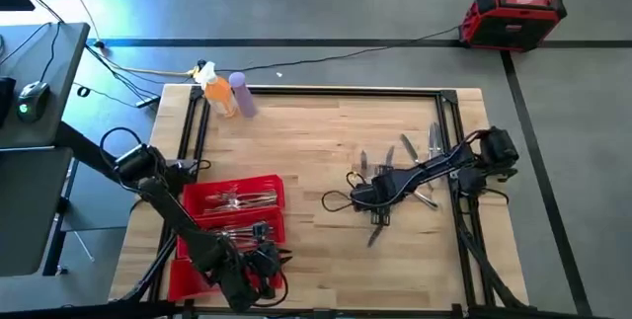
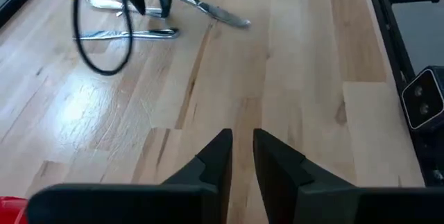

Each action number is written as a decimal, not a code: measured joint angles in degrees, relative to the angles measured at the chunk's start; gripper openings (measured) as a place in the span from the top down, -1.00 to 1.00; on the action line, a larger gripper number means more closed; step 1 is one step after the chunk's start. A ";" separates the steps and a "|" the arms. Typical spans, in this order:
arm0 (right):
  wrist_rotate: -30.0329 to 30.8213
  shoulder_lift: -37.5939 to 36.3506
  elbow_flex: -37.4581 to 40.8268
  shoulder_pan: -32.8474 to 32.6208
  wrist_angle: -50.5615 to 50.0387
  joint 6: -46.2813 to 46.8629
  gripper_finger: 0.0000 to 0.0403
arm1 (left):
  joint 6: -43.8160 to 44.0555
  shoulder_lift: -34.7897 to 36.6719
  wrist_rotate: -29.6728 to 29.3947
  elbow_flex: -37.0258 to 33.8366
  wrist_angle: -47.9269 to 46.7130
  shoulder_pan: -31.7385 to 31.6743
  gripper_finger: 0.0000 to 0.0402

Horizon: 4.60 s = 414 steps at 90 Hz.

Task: Sort silverware
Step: Put the silver knife in the bottom red bin

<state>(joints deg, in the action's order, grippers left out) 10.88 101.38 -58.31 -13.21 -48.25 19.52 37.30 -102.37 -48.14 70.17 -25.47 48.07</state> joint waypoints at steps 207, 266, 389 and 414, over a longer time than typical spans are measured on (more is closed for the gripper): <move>16.70 -0.82 9.24 -23.09 28.36 54.04 0.63 | -28.70 -24.00 26.90 18.67 0.25 -28.04 1.00; 13.41 -1.57 4.38 -28.12 26.65 56.11 0.61 | -30.55 -26.02 35.93 18.69 9.37 -25.55 1.00; 12.44 5.51 12.15 -27.86 51.95 52.56 0.51 | -37.93 -33.29 43.01 19.56 27.12 -28.97 1.00; 9.60 5.24 11.90 -28.20 46.19 51.11 0.99 | -38.01 -28.28 42.15 19.20 18.60 -28.91 1.00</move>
<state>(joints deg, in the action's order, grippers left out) 20.48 106.62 -46.41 -41.41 -2.06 70.63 -0.71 -130.65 -5.99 89.37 -6.88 19.17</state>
